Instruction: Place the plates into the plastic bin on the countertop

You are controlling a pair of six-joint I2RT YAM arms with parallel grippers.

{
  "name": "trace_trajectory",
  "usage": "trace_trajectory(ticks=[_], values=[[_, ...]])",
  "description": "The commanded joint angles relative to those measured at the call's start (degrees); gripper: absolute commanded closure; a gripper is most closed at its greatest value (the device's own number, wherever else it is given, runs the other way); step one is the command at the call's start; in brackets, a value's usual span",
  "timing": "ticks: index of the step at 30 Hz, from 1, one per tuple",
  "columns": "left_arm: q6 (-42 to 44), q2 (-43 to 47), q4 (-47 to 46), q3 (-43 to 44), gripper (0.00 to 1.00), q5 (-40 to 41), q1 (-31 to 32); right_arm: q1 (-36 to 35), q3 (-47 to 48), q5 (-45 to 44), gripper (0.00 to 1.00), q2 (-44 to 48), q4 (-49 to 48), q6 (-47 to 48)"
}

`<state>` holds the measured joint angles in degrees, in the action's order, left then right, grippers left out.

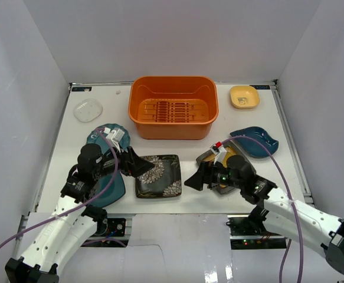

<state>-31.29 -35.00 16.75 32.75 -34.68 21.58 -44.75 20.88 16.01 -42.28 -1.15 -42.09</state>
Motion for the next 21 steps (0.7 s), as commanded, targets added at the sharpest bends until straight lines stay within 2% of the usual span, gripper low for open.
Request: trace_trajectory(ticks=[1,8,9,16,21], values=[[1.0,1.1,0.5,1.9,0.02,1.0,-0.2,-5.3,-0.4,-12.0,0.01,-4.8,-8.2,-2.5],[2.0,1.9,0.4,3.4,0.02,1.5,-0.1,-10.4,-2.4,-20.4,0.00,-12.6,-14.0,-7.7],[2.1,1.9,0.5,3.8,0.02,1.5,-0.1,-10.9,-3.6,-21.7,0.04,-13.3,-15.3,-8.4],[1.7,1.5,0.6,3.4,0.02,2.2,-0.2,-12.0,-6.9,-20.2,0.09,-20.6,-23.5,-14.5],[2.2,1.2,1.0,2.6,0.02,2.4,-0.2,-12.5,-8.2,-18.5,0.17,-28.9,-32.5,-18.5]])
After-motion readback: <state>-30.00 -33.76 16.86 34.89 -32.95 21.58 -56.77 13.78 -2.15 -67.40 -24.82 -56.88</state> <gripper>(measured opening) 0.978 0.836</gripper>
